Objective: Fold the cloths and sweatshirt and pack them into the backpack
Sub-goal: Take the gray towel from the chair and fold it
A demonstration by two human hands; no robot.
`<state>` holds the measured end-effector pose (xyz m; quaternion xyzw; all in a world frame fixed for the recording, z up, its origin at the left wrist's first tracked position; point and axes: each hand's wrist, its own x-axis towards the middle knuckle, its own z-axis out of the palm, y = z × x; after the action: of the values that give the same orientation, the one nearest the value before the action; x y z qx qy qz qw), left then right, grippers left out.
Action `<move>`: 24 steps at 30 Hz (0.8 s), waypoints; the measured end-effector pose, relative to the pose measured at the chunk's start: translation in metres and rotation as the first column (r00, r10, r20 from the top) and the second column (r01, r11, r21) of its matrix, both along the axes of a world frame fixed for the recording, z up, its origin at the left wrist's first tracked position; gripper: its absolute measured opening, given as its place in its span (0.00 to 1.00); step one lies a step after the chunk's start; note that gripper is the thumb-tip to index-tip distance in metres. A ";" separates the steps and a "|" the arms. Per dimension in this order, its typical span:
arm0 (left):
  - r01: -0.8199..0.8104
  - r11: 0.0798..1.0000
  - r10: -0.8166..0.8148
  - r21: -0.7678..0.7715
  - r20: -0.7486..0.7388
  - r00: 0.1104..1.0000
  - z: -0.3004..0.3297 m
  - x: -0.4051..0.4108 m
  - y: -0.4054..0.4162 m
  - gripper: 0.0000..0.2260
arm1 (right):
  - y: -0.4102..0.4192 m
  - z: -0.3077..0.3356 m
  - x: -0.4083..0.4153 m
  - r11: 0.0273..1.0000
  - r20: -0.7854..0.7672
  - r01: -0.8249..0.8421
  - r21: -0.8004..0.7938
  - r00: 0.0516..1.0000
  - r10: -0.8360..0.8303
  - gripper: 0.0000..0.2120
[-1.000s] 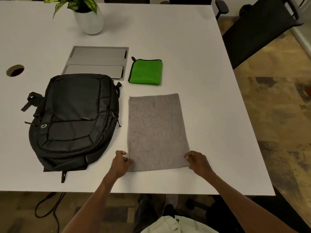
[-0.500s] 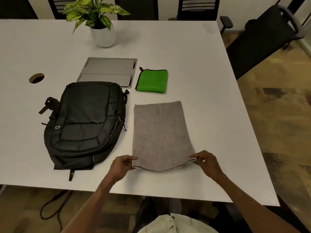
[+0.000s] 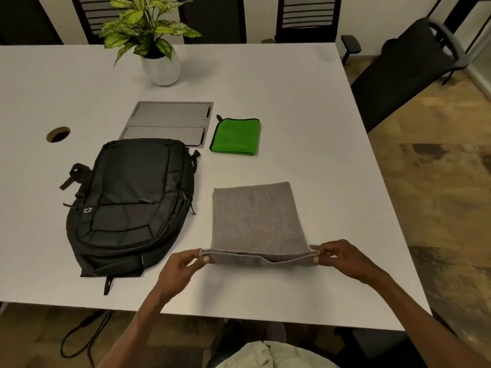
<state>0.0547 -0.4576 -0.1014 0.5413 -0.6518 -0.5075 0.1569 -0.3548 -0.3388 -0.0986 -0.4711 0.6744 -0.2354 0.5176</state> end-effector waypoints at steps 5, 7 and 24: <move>0.051 0.985 -0.019 0.162 -0.197 0.980 0.012 0.005 -0.009 0.19 | -0.013 0.019 -0.004 0.998 0.262 -0.043 0.052 0.965 0.028 0.06; 0.039 0.977 0.025 0.211 -0.289 0.957 0.015 -0.002 -0.016 0.14 | -0.022 0.020 -0.004 0.997 0.321 0.023 0.068 0.946 -0.044 0.08; -0.117 0.993 0.114 0.031 0.089 0.989 -0.076 -0.101 -0.129 0.09 | -0.108 -0.089 0.000 0.864 -0.352 0.502 -0.043 0.802 -0.483 0.07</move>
<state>-0.0466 -0.5868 -0.1770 0.6025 -0.6163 -0.4851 0.1476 -0.3548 -0.4466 -0.1872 -0.3001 0.8606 -0.2561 0.3222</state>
